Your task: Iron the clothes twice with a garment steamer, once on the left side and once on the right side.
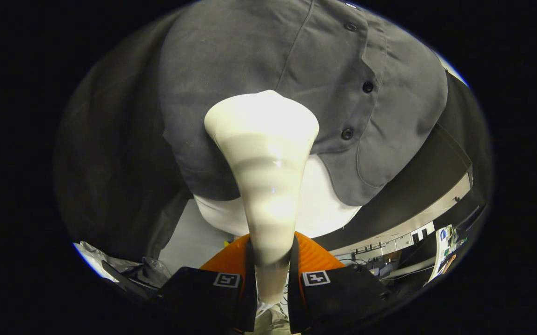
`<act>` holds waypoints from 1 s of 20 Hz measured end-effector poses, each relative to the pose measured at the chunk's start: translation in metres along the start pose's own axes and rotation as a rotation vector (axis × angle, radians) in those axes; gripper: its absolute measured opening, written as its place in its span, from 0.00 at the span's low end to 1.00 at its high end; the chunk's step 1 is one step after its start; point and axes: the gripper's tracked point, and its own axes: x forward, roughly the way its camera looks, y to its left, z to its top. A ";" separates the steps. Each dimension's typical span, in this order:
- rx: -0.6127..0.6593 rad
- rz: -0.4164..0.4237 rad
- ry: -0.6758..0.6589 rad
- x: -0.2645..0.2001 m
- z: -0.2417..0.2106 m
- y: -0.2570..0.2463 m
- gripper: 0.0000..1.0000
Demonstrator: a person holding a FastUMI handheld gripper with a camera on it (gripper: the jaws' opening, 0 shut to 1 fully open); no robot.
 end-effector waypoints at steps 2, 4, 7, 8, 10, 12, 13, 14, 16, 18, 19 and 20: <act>0.003 0.009 0.019 0.001 -0.008 0.003 0.35; 0.007 0.015 0.034 0.002 -0.015 0.003 0.35; 0.015 0.028 0.039 -0.004 -0.018 0.001 0.35; 0.019 0.028 0.036 -0.006 -0.017 -0.002 0.35; 0.030 0.023 0.028 -0.012 -0.014 -0.009 0.35; 0.039 0.022 0.017 -0.021 -0.008 -0.014 0.35; 0.040 0.025 0.008 -0.027 -0.002 -0.016 0.35; 0.042 0.026 -0.001 -0.028 0.001 -0.021 0.35; 0.050 0.021 -0.027 -0.041 0.012 -0.027 0.35; 0.061 0.019 -0.051 -0.053 0.023 -0.036 0.35; 0.068 0.017 -0.064 -0.059 0.028 -0.041 0.35; 0.076 0.012 -0.079 -0.065 0.033 -0.047 0.35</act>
